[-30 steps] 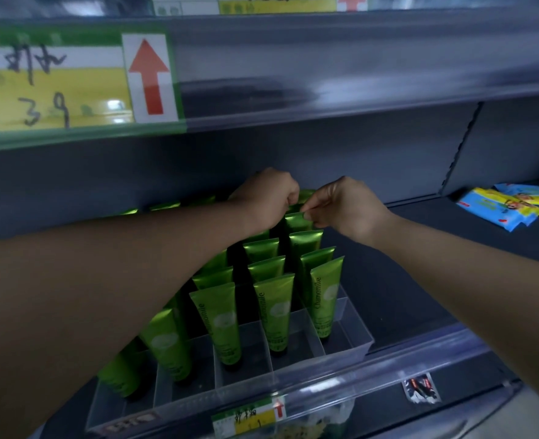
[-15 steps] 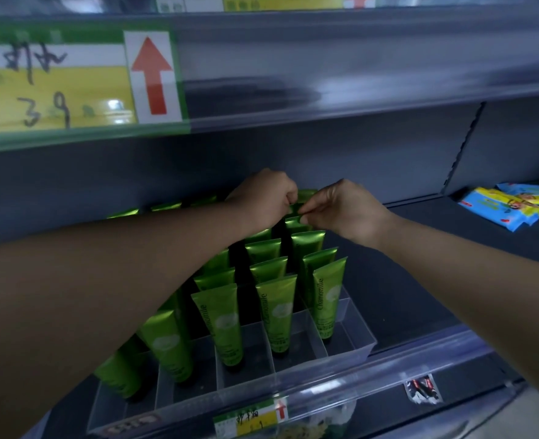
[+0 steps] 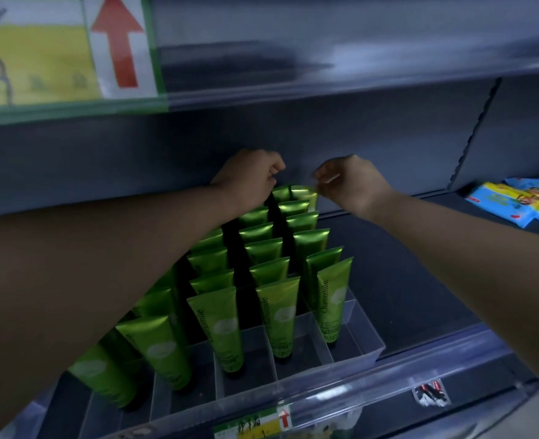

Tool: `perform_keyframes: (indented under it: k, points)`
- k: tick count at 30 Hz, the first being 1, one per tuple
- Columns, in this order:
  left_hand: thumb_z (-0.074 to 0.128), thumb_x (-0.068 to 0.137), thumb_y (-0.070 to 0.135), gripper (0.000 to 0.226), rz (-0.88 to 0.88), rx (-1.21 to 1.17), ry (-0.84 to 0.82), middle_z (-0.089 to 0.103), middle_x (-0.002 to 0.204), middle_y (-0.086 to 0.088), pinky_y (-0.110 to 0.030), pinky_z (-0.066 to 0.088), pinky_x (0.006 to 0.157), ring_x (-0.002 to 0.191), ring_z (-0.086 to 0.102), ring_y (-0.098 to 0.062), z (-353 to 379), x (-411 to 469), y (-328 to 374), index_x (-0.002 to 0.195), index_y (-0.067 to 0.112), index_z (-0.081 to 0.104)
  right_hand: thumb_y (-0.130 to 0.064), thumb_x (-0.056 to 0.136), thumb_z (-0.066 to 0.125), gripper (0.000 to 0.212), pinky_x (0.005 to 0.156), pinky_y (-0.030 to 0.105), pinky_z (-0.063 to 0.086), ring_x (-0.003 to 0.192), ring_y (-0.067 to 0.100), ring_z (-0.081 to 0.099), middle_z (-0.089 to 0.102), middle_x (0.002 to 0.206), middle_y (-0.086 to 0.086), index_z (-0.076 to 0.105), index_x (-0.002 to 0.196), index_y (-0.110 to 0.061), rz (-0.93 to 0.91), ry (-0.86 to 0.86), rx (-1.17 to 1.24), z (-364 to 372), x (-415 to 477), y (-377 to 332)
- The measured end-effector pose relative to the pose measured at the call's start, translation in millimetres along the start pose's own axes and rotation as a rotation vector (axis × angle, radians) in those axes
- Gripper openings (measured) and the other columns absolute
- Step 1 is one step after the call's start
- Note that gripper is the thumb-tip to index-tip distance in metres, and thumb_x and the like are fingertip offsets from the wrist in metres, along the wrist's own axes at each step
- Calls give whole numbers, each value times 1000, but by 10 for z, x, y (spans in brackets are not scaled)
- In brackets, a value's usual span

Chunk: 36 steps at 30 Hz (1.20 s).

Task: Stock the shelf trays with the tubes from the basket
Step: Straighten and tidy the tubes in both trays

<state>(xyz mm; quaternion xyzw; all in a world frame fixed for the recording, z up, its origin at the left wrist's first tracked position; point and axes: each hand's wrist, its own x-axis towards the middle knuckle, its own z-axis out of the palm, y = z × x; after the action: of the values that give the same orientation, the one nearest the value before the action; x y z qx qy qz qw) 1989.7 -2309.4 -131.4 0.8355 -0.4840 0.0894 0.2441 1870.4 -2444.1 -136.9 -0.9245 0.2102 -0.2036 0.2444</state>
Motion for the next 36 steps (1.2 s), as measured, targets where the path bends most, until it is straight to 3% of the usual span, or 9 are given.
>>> perform_keyframes:
  k: [4, 9, 16, 22, 27, 32, 36]
  points:
    - [61, 83, -1, 31, -12, -14, -63, 68, 111, -13, -30, 50, 92, 102, 65, -22, 69, 59, -5, 113, 4, 65, -14, 87, 63, 21, 78, 19, 42, 105, 22, 62, 69, 107, 10, 69, 107, -12, 53, -89, -5, 89, 57, 18]
    - [61, 81, 0, 26, -28, 37, -99, 72, 99, -9, -27, 51, 85, 94, 66, -20, 147, 137, -9, 103, 9, 70, -4, 86, 62, 12, 88, 43, 55, 89, 29, 68, 71, 92, 16, 72, 90, -8, 126, -115, 157, 154, 126, 48]
    - [61, 75, -5, 26, -50, 90, -98, 73, 89, -4, -32, 55, 80, 85, 68, -19, 179, 206, 0, 85, 16, 72, -4, 87, 64, 12, 84, 37, 57, 72, 20, 64, 66, 85, 12, 71, 96, -2, 169, -140, 288, 154, 149, 39]
    - [57, 78, -5, 28, -37, 102, -54, 72, 94, -9, -36, 55, 82, 89, 68, -24, 209, 209, -49, 90, 15, 72, -2, 88, 62, 13, 79, 31, 57, 65, 13, 60, 64, 87, 10, 70, 98, -3, 150, -184, 306, 194, 163, -38]
    - [59, 79, -3, 27, -41, 110, -43, 72, 97, -10, -37, 54, 83, 92, 68, -26, 224, 228, -90, 93, 15, 72, -4, 89, 61, 14, 74, 32, 58, 79, 21, 63, 63, 86, 8, 71, 99, -6, 109, -186, 269, 239, 183, -77]
    - [59, 79, -3, 27, -38, 104, -39, 72, 98, -11, -37, 54, 84, 92, 68, -26, 229, 234, -109, 95, 15, 72, -5, 91, 58, 18, 63, 18, 54, 76, 21, 61, 62, 87, 8, 69, 105, -4, 105, -228, 271, 239, 207, -75]
    - [55, 81, -5, 31, -20, 113, -49, 71, 100, -11, -38, 55, 84, 93, 67, -27, 218, 231, -110, 97, 14, 72, -2, 90, 58, 20, 52, 9, 50, 66, 11, 56, 60, 92, 9, 67, 108, -3, 137, -252, 368, 222, 196, -75]
